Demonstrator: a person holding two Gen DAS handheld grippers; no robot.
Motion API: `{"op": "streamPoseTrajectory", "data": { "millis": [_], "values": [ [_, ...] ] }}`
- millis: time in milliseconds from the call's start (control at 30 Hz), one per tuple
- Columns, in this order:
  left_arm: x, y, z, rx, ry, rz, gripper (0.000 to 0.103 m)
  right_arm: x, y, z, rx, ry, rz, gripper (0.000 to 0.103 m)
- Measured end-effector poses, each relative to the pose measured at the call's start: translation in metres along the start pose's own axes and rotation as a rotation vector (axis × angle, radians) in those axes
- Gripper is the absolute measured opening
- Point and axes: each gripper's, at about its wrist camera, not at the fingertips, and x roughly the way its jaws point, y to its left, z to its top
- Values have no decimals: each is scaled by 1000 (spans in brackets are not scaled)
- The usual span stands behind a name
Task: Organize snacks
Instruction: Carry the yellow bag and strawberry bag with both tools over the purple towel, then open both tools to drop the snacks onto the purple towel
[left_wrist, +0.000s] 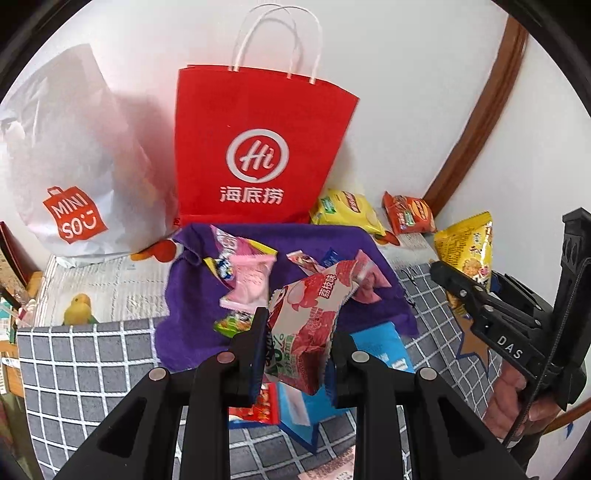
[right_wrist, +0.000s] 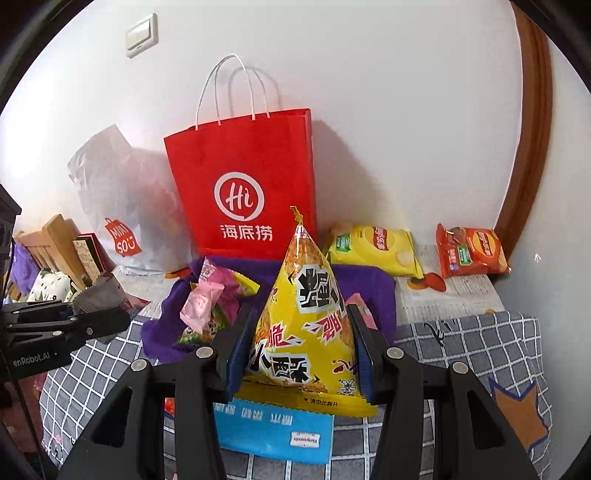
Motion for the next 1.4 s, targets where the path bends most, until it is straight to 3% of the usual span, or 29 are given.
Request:
{"op": "streamPoseTrajectory", "data": {
  "millis": [200, 533, 900, 1400],
  "values": [
    [1, 9, 12, -12, -11, 29, 24, 4, -2, 12, 2, -14, 11, 48],
    [22, 5, 28, -5, 5, 17, 24, 22, 2, 27, -18, -7, 33, 48],
    [58, 5, 47, 3, 10, 23, 24, 70, 1, 37, -20, 40, 54, 48],
    [105, 32, 41, -9, 84, 32, 24, 125, -12, 18, -68, 130, 64, 48]
  ]
}}
